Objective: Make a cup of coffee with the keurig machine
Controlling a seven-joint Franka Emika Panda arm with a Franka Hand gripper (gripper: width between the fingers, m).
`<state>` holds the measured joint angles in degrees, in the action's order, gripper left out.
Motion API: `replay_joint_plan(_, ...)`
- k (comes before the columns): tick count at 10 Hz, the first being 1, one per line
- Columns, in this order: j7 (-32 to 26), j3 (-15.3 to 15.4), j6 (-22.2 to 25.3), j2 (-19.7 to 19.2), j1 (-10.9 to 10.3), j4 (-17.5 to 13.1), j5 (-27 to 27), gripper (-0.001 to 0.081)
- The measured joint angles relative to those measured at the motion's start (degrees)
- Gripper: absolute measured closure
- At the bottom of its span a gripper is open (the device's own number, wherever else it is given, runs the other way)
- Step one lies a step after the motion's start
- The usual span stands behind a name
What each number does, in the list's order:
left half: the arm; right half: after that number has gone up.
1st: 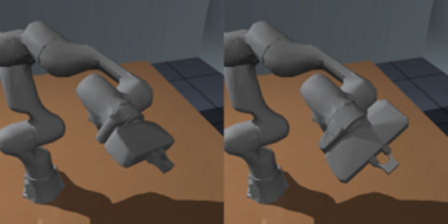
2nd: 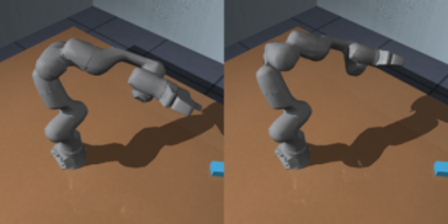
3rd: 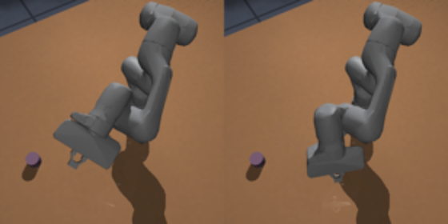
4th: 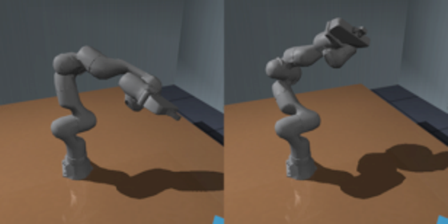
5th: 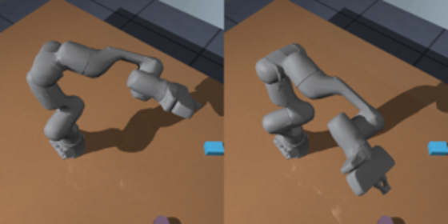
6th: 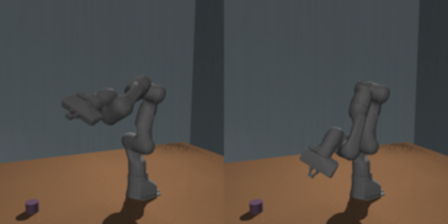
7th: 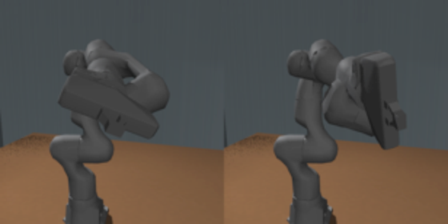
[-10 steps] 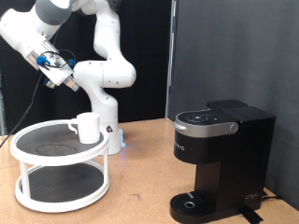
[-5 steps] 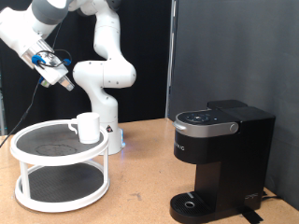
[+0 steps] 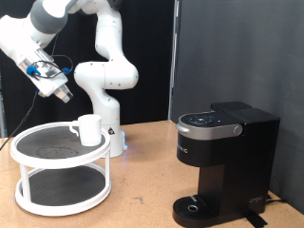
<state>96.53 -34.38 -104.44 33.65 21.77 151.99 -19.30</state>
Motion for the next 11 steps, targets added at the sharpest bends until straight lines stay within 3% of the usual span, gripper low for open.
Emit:
replay_joint_plan(1, -0.2, 0.0, -1.8, -1.0, 0.0, 0.8, 0.4, 0.0391)
replay_joint_plan(2, -0.4, 0.0, -3.8, -2.1, 0.0, 1.7, 0.6, 0.0195)
replay_joint_plan(3, -1.0, 0.1, -5.6, -3.2, 0.0, 2.7, 0.6, 0.0195)
replay_joint_plan(4, -2.0, 0.1, -7.1, -4.2, -0.1, 3.7, 0.6, 0.0108)
replay_joint_plan(8, -5.4, 0.1, -11.4, -6.5, -0.8, 6.4, -0.2, 0.0073)
replay_joint_plan(11, -6.4, 0.1, -12.1, -6.8, -1.3, 7.1, -1.9, 0.0072)
